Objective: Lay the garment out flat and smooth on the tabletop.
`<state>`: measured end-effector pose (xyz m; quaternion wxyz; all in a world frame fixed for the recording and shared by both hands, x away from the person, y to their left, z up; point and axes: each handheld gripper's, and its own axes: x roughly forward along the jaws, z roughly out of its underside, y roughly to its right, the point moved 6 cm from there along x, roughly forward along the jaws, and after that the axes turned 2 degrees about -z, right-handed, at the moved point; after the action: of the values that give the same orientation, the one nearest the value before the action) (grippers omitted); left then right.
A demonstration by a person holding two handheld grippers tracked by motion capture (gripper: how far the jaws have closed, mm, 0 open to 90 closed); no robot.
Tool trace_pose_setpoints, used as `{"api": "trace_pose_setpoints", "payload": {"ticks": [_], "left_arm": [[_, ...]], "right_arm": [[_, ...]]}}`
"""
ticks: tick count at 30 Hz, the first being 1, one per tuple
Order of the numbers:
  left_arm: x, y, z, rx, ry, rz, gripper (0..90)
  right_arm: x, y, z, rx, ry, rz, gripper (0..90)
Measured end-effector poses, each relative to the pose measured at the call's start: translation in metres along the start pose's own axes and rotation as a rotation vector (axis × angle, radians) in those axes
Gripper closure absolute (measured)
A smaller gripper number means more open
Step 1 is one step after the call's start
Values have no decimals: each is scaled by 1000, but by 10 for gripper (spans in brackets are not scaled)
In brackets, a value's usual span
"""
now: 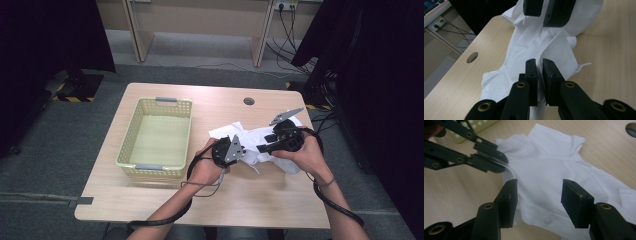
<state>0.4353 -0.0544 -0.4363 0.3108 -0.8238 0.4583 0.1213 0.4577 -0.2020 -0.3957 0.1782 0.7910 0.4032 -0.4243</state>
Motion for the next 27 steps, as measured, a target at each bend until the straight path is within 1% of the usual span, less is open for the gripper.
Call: {"api": "trace_pose_setpoints", "payload": {"ticks": [2, 4, 6, 9, 11, 13, 14, 15, 17, 18, 19, 21, 22, 23, 24, 25, 26, 27], "left_arm": [[1, 0, -1, -3, 2, -1, 827], [1, 0, -1, -3, 4, -3, 827], [1, -1, -2, -1, 3, -6, 827], [2, 0, -2, -2, 6, -7, 827], [2, 0, -2, -3, 9, -9, 827], [2, -1, -3, -5, 13, -14, 828], [2, -1, -3, -6, 15, -16, 829], [2, -1, -3, -6, 17, -17, 831], [2, -1, -4, -4, 19, -20, 834], [2, -2, -4, -4, 20, -22, 834], [2, -2, -4, -4, 20, -22, 833], [2, -3, -4, -4, 25, -29, 832], [0, -4, -5, -6, 34, -38, 816], [-2, -5, -6, -7, 48, -46, 801], [-7, -6, -9, -9, 78, -68, 767], [-7, -6, -9, -9, 78, -68, 750], [-10, -7, -12, 4, 100, -81, 750], [-14, -7, -15, 1, 121, -96, 722]], "right_arm": [[3, -5, -2, -21, -3, -17, 480], [9, -10, -2, -46, -22, -36, 487], [16, -14, -2, -58, -45, -48, 500], [25, -16, -2, -68, -55, -63, 554], [29, -17, -1, -75, -68, -69, 614], [33, -17, 1, -73, -82, -66, 691], [34, -17, 1, -71, -87, -74, 739], [35, -18, 2, -67, -89, -87, 806], [37, -20, 2, -61, -89, -118, 887], [38, -21, 2, -59, -92, -130, 894], [38, -21, 2, -59, -92, -130, 894], [40, -22, 3, -45, -109, -139, 897], [41, -22, 2, -24, -107, -147, 897], [41, -21, 1, -13, -94, -151, 897], [40, -19, 0, -5, -75, -159, 897], [40, -19, 0, -5, -75, -159, 897], [39, -18, -2, 8, -58, -164, 898], [37, -16, -4, 30, -31, -171, 897]]}}
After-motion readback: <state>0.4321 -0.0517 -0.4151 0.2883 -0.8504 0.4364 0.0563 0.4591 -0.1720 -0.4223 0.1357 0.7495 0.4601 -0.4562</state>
